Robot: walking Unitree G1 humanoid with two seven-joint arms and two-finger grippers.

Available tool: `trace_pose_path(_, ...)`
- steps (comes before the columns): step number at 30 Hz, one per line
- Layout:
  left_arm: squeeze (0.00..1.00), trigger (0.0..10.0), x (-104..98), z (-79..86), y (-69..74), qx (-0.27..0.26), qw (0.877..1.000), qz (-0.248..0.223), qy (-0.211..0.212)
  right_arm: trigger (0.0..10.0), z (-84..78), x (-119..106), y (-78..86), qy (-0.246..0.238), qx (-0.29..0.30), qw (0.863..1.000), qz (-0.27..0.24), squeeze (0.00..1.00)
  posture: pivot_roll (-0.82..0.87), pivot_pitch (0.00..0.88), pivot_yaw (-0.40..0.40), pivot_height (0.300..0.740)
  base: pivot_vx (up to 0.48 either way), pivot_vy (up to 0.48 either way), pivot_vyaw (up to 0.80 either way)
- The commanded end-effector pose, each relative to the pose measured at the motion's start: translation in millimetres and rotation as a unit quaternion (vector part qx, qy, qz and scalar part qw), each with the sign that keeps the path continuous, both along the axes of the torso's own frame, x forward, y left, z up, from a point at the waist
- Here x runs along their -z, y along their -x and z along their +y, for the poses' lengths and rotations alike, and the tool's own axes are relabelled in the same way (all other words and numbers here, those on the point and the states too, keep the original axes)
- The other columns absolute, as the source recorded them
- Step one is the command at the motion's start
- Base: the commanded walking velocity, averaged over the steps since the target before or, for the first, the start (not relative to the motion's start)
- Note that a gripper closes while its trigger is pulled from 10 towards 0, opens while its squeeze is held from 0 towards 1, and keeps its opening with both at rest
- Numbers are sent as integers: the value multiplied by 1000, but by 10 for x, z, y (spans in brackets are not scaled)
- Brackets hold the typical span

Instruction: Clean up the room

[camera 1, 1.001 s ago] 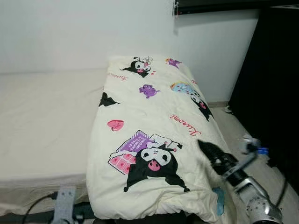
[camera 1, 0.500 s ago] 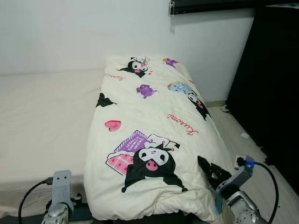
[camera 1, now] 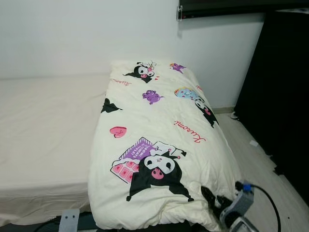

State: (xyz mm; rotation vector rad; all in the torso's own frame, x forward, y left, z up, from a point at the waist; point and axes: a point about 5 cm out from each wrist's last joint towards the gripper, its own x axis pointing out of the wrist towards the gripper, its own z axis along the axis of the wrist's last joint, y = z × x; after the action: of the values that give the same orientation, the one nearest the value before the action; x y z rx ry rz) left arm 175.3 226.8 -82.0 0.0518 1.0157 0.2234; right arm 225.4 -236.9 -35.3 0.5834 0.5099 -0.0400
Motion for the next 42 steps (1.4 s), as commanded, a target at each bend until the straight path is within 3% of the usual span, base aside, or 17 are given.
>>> trace_pose_path(1, 0, 10000, 6, -11, 5, 7, 1000, 6, 1, 10000, 26, 47, 46, 3, 0, 1000, 12, 0, 29, 0, 25, 592, 0, 0, 0)
trace_pose_path(9, 0, 10000, -10, -54, -53, 13, 1000, 3, 7, 10000, 16, 319, 431, 10, 22, 994, 104, 0, 30, 0, 21, 622, 0, 0, 0)
trace_pose_path(17, 0, 10000, 4, -70, -33, 17, 1000, 15, 7, 10000, 53, 463, 694, 11, 28, 988, 150, 0, 29, 0, 23, 652, -139, 0, 0)
trace_pose_path(22, 0, 10000, 8, -62, -19, 14, 1000, 13, 11, 10000, 49, 465, 703, 11, 29, 988, 150, 0, 27, 0, 24, 672, -458, 0, 0)
trace_pose_path(37, 0, 10000, 25, -84, 9, 35, 999, 20, 5, 10000, 38, 365, 498, 21, 14, 993, 114, 0, 26, 0, 21, 737, 0, 0, 0)
trace_pose_path(42, 0, 10000, 32, -85, 22, 42, 999, 24, 6, 10000, 70, 345, 442, 35, -3, 993, 109, 0, 26, 0, 20, 740, 0, 0, 0)
